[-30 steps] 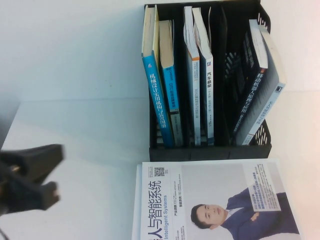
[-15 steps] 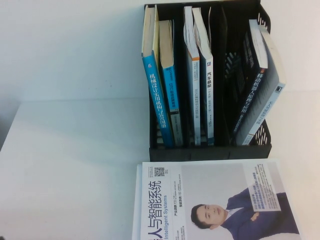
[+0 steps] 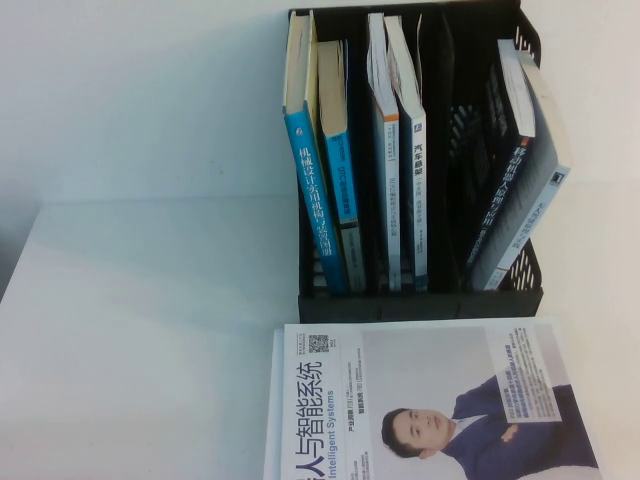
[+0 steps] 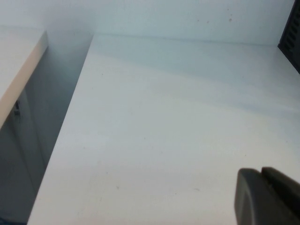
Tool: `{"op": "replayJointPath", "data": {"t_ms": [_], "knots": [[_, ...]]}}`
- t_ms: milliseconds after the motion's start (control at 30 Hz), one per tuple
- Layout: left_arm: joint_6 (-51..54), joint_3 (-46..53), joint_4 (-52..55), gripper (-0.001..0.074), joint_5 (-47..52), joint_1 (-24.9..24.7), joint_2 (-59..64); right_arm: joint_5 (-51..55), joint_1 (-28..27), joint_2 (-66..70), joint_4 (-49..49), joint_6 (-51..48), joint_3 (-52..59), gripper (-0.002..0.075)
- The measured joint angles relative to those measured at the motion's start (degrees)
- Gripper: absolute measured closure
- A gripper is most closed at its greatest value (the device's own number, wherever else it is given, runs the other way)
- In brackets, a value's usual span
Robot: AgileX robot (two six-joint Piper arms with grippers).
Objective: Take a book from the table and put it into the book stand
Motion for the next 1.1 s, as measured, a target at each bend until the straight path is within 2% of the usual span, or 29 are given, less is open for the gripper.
{"op": "replayJointPath", "data": {"t_ms": [700,900,1100], "knots": [[0.42,-0.08,0.22,0.0737,0.23,0.0,0.0,0.0,-0.5,-1.91,-1.59,-0.21,0.09,0.0729],[0.42,-0.08,0.22,0.0737,0.34,0.0,0.0,-1.04,-7.49,-6.9,-3.01,-0.79,0.22,0.0729],[0.46,-0.08,0.22,0.0737,0.34,0.0,0.0,-15.33,-12.86,-12.22,-4.81,-0.79,6.63,0.0729]]}}
